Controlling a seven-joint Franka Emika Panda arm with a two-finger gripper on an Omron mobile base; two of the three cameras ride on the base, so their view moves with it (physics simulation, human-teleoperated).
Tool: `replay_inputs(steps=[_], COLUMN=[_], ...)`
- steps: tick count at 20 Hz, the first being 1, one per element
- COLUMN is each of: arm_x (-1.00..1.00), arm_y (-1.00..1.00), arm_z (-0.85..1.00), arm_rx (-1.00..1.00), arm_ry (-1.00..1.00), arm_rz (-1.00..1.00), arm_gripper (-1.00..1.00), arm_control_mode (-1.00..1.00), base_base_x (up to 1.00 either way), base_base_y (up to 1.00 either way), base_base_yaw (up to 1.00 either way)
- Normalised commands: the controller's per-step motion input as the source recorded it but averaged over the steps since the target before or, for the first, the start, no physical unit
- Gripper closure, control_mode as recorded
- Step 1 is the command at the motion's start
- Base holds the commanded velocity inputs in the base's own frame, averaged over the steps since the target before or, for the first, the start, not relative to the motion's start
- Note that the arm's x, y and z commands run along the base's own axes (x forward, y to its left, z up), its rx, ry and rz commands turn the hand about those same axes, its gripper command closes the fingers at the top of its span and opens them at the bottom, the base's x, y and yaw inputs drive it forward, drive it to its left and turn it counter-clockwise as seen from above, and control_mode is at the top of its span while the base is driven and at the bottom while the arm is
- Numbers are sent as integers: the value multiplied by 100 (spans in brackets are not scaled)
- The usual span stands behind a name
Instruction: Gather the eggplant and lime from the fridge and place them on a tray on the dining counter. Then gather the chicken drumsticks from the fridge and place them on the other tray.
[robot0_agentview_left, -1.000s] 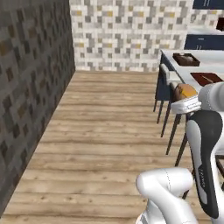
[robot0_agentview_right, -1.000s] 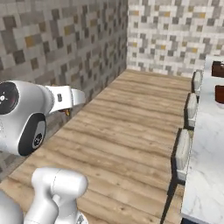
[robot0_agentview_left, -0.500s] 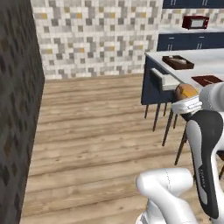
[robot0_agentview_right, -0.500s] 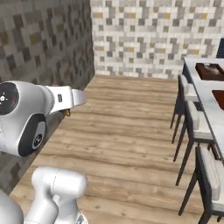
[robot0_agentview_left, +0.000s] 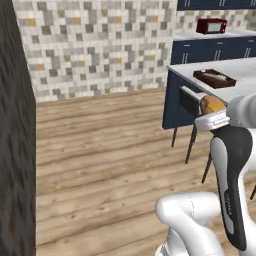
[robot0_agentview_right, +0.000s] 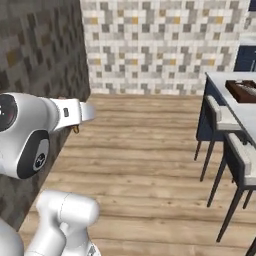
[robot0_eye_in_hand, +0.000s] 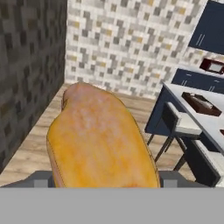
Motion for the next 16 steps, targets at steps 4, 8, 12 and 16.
replay_inputs(steps=[4,8,12,16], arm_x=[0,0,0,0], arm_y=[0,0,0,0], arm_z=[0,0,0,0], arm_rx=[0,0,0,0], arm_ry=[0,0,0,0], arm_rz=[0,0,0,0], arm_gripper=[100,100,100,100], arm_control_mode=[100,100,100,100], base_base_x=[100,100,100,100], base_base_y=[23,24,19,15], base_base_yaw=[-27,-24,-22,-36])
